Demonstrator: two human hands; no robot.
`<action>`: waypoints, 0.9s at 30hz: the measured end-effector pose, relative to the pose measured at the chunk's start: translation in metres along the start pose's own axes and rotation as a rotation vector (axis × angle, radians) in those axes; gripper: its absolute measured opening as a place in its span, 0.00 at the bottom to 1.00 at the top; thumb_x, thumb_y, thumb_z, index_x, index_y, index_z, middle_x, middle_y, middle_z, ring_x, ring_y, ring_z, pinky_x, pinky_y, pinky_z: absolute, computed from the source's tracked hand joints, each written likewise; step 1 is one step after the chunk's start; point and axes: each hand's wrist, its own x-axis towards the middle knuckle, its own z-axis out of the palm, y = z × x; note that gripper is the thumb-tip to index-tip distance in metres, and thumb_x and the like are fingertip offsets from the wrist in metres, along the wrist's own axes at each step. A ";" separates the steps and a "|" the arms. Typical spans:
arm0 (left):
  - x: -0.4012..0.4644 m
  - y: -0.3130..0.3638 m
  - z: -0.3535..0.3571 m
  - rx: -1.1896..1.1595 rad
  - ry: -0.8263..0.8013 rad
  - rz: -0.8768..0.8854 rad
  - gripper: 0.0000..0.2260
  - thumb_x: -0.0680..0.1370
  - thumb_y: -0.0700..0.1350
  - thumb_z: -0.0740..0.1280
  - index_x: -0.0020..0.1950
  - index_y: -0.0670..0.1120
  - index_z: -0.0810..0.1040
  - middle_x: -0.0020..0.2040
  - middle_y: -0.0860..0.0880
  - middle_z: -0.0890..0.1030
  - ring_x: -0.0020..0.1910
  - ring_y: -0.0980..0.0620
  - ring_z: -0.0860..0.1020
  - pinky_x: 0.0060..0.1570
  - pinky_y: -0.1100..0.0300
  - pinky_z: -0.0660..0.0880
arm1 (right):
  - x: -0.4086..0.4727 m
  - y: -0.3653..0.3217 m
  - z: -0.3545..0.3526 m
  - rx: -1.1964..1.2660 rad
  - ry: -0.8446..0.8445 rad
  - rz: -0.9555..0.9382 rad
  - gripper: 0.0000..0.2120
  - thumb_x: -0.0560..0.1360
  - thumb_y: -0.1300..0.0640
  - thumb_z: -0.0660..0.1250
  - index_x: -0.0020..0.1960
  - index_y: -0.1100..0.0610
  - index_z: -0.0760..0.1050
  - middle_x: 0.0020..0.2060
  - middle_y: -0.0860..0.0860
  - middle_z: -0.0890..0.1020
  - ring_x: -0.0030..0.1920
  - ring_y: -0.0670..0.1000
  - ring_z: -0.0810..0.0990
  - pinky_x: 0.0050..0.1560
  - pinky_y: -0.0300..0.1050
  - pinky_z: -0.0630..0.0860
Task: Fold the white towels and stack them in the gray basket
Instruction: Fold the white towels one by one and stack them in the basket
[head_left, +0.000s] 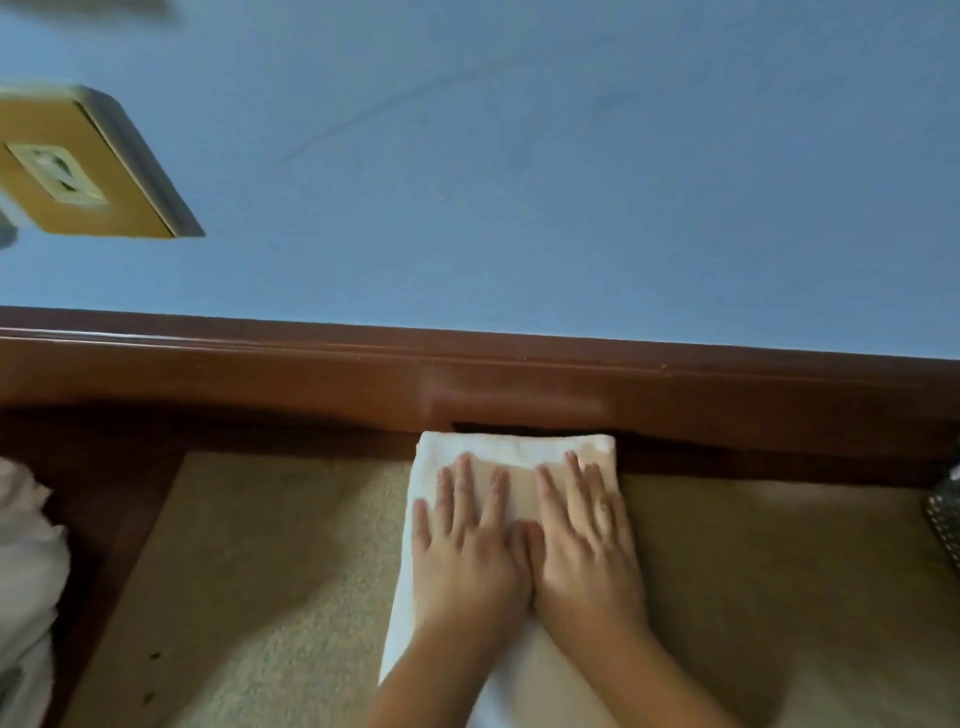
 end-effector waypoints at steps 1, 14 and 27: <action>0.002 -0.007 0.008 0.012 -0.087 -0.005 0.29 0.83 0.63 0.49 0.85 0.62 0.49 0.86 0.48 0.43 0.84 0.47 0.41 0.81 0.42 0.44 | -0.002 0.005 0.006 -0.004 -0.072 -0.013 0.28 0.84 0.43 0.52 0.83 0.48 0.60 0.83 0.55 0.59 0.82 0.57 0.56 0.78 0.59 0.52; -0.021 0.000 -0.040 0.146 -0.371 0.001 0.29 0.86 0.61 0.43 0.85 0.54 0.36 0.83 0.45 0.31 0.82 0.43 0.33 0.82 0.42 0.39 | 0.004 -0.011 -0.057 -0.020 -0.613 0.061 0.31 0.85 0.40 0.39 0.81 0.47 0.27 0.78 0.50 0.24 0.77 0.53 0.22 0.79 0.57 0.30; -0.117 -0.025 -0.006 0.099 -0.258 0.007 0.28 0.86 0.62 0.39 0.81 0.59 0.27 0.80 0.53 0.25 0.77 0.54 0.23 0.79 0.48 0.31 | -0.114 -0.005 -0.015 0.057 -0.334 -0.001 0.30 0.86 0.40 0.42 0.83 0.43 0.32 0.81 0.49 0.29 0.80 0.51 0.27 0.80 0.54 0.34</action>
